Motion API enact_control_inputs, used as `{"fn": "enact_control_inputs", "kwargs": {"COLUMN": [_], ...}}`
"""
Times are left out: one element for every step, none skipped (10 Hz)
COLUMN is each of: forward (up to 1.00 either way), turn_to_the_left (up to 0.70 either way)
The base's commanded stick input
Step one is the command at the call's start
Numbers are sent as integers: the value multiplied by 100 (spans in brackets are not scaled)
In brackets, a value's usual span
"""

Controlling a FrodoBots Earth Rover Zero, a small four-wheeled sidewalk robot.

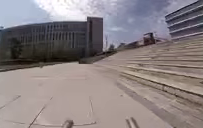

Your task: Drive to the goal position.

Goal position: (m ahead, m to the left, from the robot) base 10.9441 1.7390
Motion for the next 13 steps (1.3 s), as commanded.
{"fn": "enact_control_inputs", "kwargs": {"forward": [70,70,70,70,70,70,70,70,70,70,70,70,70], "turn_to_the_left": [10,0,0,0,0,0,0,0,0,0,0,0,0]}}
